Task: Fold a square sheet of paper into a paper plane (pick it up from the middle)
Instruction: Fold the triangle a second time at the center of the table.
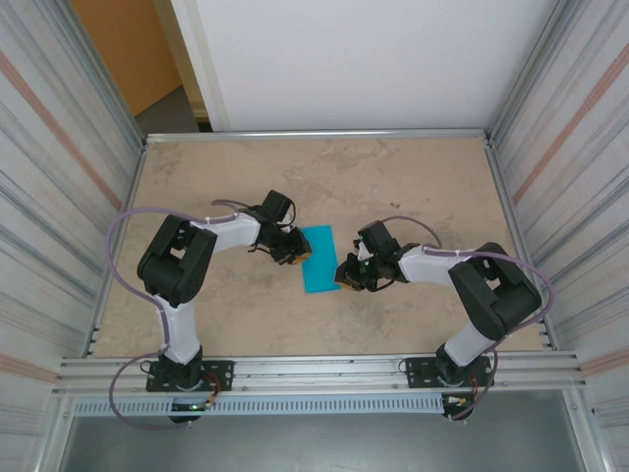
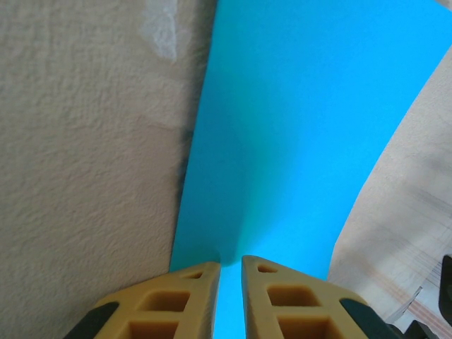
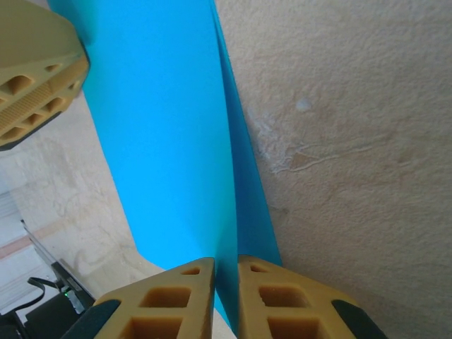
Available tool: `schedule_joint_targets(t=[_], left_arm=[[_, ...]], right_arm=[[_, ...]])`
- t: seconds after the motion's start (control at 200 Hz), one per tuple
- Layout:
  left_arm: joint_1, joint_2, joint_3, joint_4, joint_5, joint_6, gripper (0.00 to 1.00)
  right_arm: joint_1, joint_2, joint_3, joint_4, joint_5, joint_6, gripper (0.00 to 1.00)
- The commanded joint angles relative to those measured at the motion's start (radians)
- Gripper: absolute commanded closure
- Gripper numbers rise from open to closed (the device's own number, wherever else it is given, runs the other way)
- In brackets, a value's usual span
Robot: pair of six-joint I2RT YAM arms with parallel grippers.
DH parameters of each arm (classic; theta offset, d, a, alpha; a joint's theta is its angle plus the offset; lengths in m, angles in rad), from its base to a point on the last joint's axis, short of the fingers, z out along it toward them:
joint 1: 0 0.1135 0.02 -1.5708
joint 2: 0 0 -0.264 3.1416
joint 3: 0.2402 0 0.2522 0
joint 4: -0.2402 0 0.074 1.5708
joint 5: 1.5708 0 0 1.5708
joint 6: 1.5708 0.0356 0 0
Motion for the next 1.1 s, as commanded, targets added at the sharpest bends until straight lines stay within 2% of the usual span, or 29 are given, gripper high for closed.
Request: schedule_joint_targets(t=[0.0, 0.236, 0.396, 0.697, 1.092], left_arm=[[-0.004, 0.057, -0.036, -0.137, -0.064, 0.018, 0.82], [-0.003, -0.021, -0.002, -0.064, -0.035, 0.087, 0.79], [0.019, -0.076, -0.001, 0.022, -0.021, 0.117, 0.76], [0.038, 0.016, 0.036, 0.041, 0.031, 0.131, 0.81], [0.038, 0.067, 0.036, -0.007, 0.015, 0.139, 0.83]], right_arm=[[-0.009, 0.016, 0.014, -0.007, -0.002, 0.01, 0.88], [-0.015, 0.004, 0.017, -0.042, 0.011, 0.003, 0.98], [-0.016, -0.032, 0.007, -0.068, 0.021, -0.005, 1.0], [-0.012, -0.057, -0.005, -0.062, 0.01, -0.002, 1.0], [0.006, -0.031, 0.055, -0.015, -0.019, 0.001, 1.0]])
